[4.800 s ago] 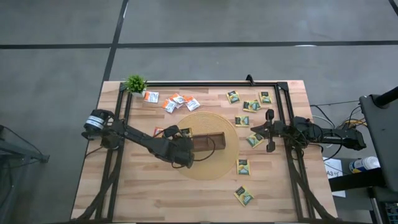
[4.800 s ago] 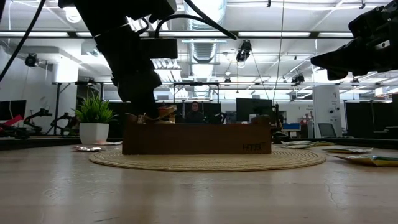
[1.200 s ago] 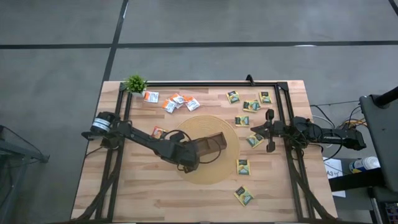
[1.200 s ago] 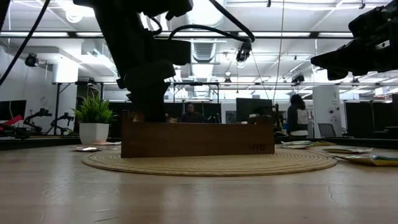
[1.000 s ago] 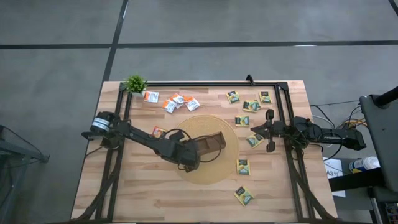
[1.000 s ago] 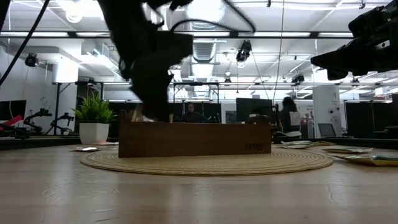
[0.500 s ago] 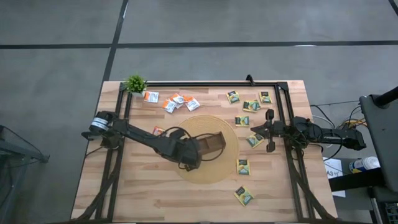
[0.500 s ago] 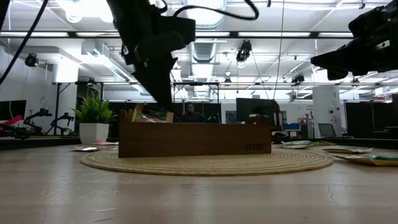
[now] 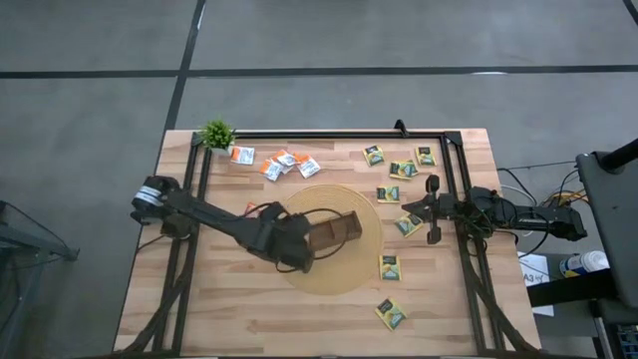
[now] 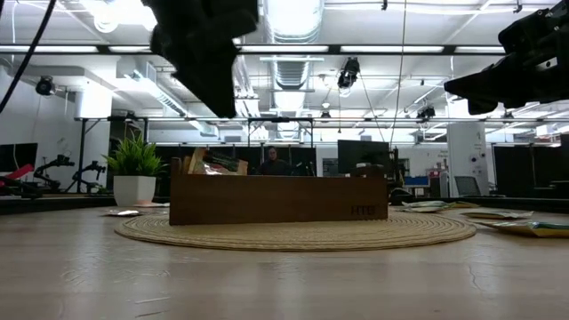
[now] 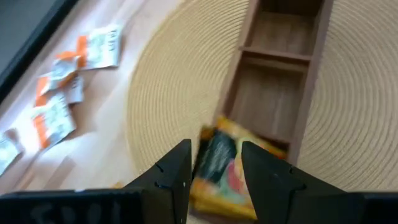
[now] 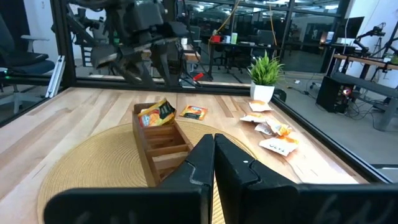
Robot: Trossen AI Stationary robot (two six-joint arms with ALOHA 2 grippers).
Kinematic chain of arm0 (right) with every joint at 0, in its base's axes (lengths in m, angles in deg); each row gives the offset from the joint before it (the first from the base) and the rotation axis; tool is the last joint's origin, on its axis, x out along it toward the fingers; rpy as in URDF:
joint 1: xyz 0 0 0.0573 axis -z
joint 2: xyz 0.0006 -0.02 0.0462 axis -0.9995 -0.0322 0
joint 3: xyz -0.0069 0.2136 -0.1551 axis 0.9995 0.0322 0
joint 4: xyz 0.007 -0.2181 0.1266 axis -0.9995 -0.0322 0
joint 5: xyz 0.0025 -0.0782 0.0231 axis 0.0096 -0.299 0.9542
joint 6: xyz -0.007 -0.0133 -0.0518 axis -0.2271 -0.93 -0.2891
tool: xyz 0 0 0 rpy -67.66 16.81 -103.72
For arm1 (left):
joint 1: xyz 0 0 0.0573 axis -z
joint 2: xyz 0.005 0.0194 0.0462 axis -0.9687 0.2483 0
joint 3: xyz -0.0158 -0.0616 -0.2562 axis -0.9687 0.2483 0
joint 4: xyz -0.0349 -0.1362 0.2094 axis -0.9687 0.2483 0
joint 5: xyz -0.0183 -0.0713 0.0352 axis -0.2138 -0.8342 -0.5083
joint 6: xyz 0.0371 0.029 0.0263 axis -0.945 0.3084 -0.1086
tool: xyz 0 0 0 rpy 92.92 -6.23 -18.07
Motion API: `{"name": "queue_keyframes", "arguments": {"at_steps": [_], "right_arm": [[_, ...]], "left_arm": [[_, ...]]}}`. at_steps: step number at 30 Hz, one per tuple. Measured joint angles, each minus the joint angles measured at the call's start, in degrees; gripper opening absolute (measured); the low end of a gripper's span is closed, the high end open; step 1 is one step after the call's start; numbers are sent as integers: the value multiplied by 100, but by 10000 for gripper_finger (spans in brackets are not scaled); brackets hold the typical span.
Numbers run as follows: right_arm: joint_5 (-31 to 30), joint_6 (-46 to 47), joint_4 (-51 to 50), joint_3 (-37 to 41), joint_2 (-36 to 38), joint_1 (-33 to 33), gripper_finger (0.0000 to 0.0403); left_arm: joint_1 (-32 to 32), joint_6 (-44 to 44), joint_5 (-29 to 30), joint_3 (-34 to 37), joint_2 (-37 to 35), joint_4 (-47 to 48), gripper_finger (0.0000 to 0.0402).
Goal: Pick & Place Tea
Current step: Put the mango tea sachet into the left section of the wooden organizer
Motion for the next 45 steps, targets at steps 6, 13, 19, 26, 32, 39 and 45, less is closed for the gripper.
{"name": "queue_keyframes", "arguments": {"at_steps": [6,13,19,26,32,39,45], "right_arm": [[0,0,2,0,0,0,9],[-1,0,1,0,1,0,9],[-2,0,2,0,2,0,9],[0,0,2,-1,2,0,9],[0,0,0,-2,2,0,9],[-2,0,2,-1,2,0,9],[0,0,2,-2,2,0,9]], "left_arm": [[292,858,461,427,-331,555,135],[252,1931,415,1329,-962,584,135],[224,3340,385,2379,-1905,557,135],[146,4990,-77,3780,-2917,272,135],[-130,5101,-310,4529,-3383,-173,135],[-586,4501,-326,4763,-3449,-803,135],[-1081,3726,-569,4770,-3144,-1314,135]]}}
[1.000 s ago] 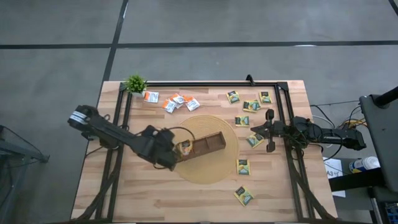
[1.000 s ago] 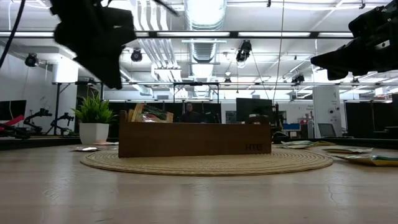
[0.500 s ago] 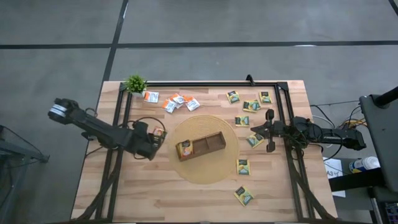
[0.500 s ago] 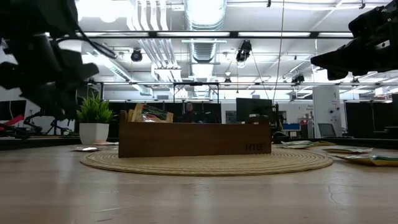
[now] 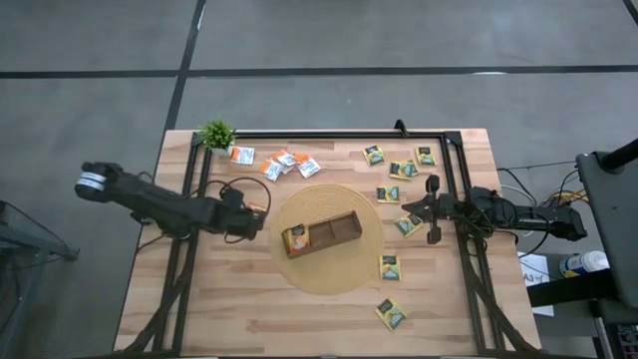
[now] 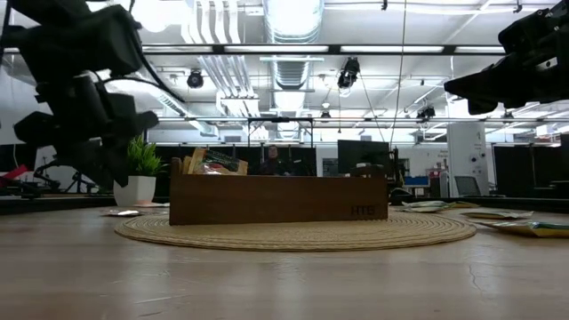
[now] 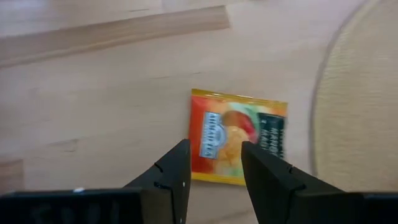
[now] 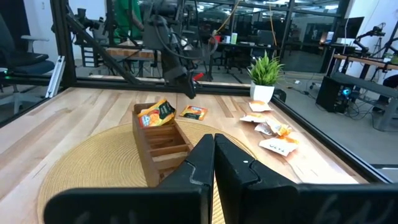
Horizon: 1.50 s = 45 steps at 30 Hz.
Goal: Pick & Place Tea
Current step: Put the mango tea sachet into the left section of the wooden organizer
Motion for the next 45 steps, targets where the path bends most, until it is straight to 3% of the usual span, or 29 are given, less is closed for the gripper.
{"name": "queue_keyframes", "arguments": {"at_steps": [25,29,35,45], "right_arm": [[-2,0,-2,2,0,0,9],[-2,0,0,0,0,0,9],[-2,0,0,1,0,0,9],[0,0,-2,1,0,0,9]], "left_arm": [[-910,-811,-911,-20,1223,-597,133],[-913,-909,-960,-15,1190,-616,103],[-906,-1392,-1008,-60,1123,-601,17],[-661,-1798,-884,-418,1050,-589,12]]}}
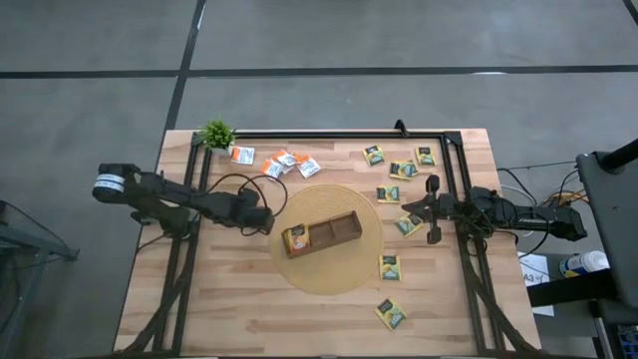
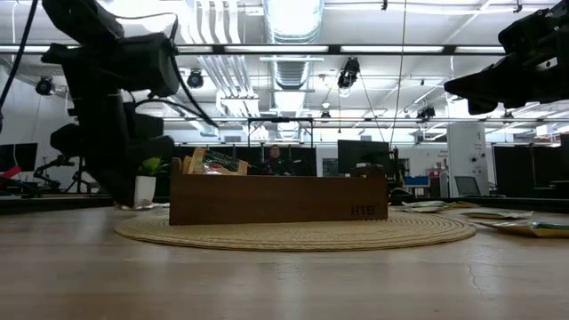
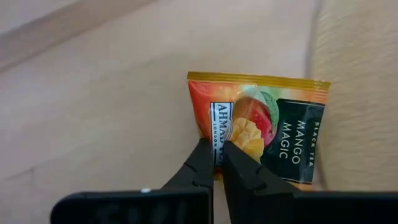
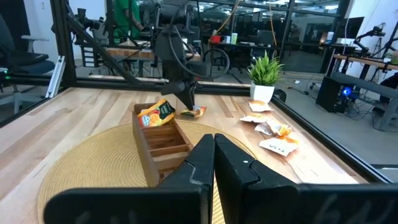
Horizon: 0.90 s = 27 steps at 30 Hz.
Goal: Pick & Place Tea
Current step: Put the mango tea sachet into the left section of the wooden organizer
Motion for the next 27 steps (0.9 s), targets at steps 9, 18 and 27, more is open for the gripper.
{"name": "queue_keyframes", "arguments": {"at_steps": [9,18,27], "right_arm": [[-1,0,0,0,0,0,9],[-1,0,1,0,-1,0,9],[0,0,2,-1,0,0,9]], "left_arm": [[512,62,819,-727,-4,654,10],[1274,50,1837,-1565,-5,938,9],[1752,-976,1980,-1811,13,367,9]]}}
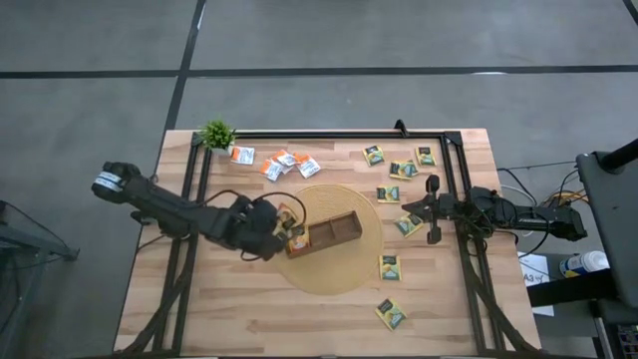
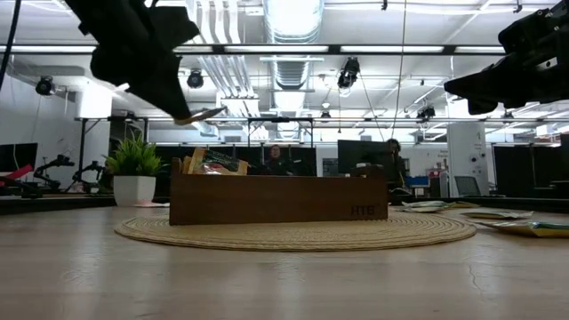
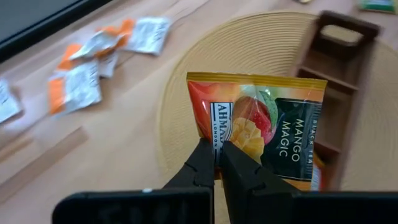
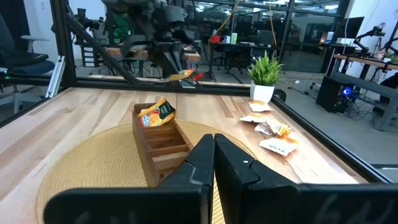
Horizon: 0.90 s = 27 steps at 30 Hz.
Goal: Pick & Place Tea
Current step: Put the mango tea sachet into the left section of the wooden organizer
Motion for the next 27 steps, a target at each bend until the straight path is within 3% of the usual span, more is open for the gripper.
{"name": "queue_keyframes", "arguments": {"at_steps": [11,17,22,27], "right_arm": [[0,0,-2,0,0,0,9],[-1,0,0,1,0,0,9],[0,0,0,2,0,0,9],[-1,0,-2,1,0,0,9]], "left_arm": [[2,-1013,-184,11,2,-1543,9],[104,-896,-161,224,4,-2369,9],[255,-808,-6,799,9,-3574,9],[554,-1039,164,1464,9,-5365,9]]}}
